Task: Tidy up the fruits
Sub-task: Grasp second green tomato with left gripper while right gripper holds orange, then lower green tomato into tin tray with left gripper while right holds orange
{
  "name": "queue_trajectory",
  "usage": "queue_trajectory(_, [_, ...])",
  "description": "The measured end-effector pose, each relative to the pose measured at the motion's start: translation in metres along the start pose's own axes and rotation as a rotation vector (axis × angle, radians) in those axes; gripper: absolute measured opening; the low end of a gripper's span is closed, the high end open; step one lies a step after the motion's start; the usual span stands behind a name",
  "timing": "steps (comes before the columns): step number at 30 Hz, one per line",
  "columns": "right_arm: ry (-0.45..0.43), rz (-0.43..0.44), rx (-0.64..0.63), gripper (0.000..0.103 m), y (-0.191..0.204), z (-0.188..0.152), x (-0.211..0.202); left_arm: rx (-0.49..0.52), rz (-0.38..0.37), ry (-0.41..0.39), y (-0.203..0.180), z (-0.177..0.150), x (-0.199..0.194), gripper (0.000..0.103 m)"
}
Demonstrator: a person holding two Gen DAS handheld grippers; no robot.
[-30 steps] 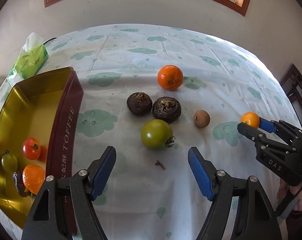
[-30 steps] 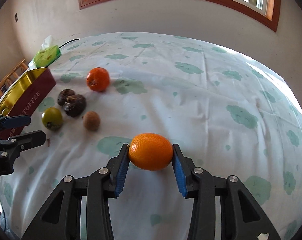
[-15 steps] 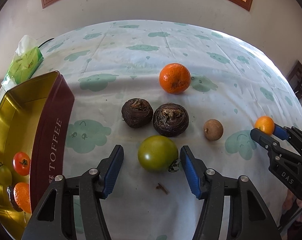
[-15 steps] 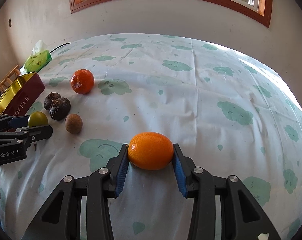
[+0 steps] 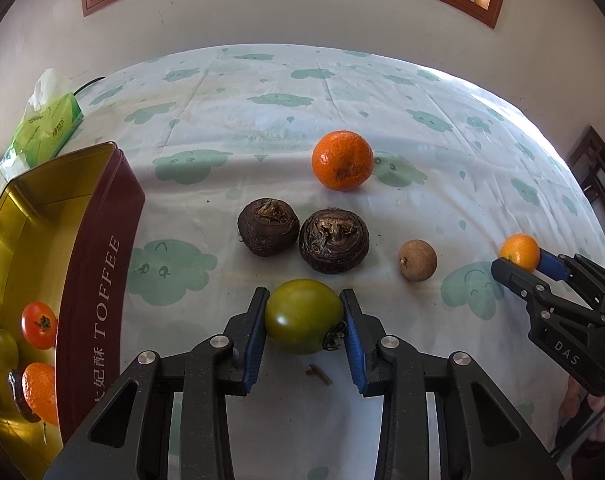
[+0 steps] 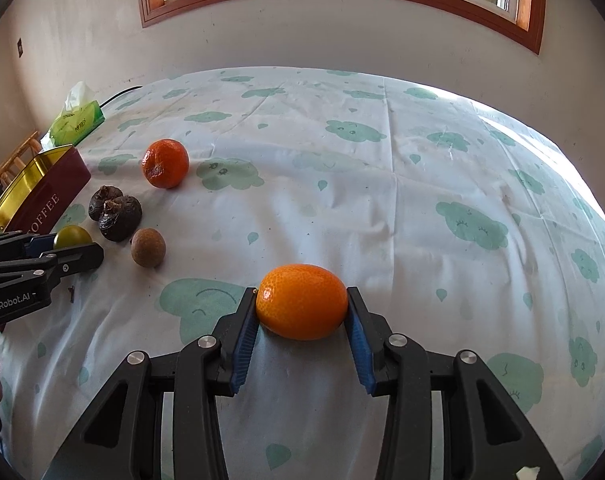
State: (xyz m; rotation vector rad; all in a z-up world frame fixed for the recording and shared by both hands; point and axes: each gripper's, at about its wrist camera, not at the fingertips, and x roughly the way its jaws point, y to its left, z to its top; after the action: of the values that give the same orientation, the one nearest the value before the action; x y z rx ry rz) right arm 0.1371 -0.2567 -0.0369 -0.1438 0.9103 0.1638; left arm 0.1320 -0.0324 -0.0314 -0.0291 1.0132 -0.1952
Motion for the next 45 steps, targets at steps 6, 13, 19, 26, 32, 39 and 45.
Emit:
queue_trajectory(6, [0.000,0.000,0.000,0.040,0.000,0.000,0.000,-0.043,-0.063,0.033,0.013,-0.012,-0.014,0.036])
queue_trajectory(13, [0.000,0.000,0.000,0.040,0.000,0.000,0.000,-0.043,-0.024,-0.025,0.030,-0.014,-0.056,0.036])
queue_trajectory(19, [0.000,0.000,0.000,0.040,0.000,0.000,0.001,-0.035,0.075,-0.112,0.057,-0.014,-0.095,0.036])
queue_trajectory(26, [0.000,0.000,0.000,0.040,0.000,0.000,0.000,-0.113,0.190,-0.100,0.112,-0.024,-0.101,0.036])
queue_trajectory(32, [0.000,-0.001,0.000,0.040,0.001,0.000,0.000,-0.159,0.218,-0.070,0.140,-0.037,-0.095,0.036])
queue_trajectory(39, [0.000,0.000,0.000,0.040,0.001,0.000,0.000,-0.177,0.232,-0.070,0.155,-0.037,-0.090,0.036])
queue_trajectory(45, [0.000,-0.001,0.000,0.041,0.001,0.000,0.000,-0.194,0.216,-0.080,0.172,-0.030,-0.089,0.036])
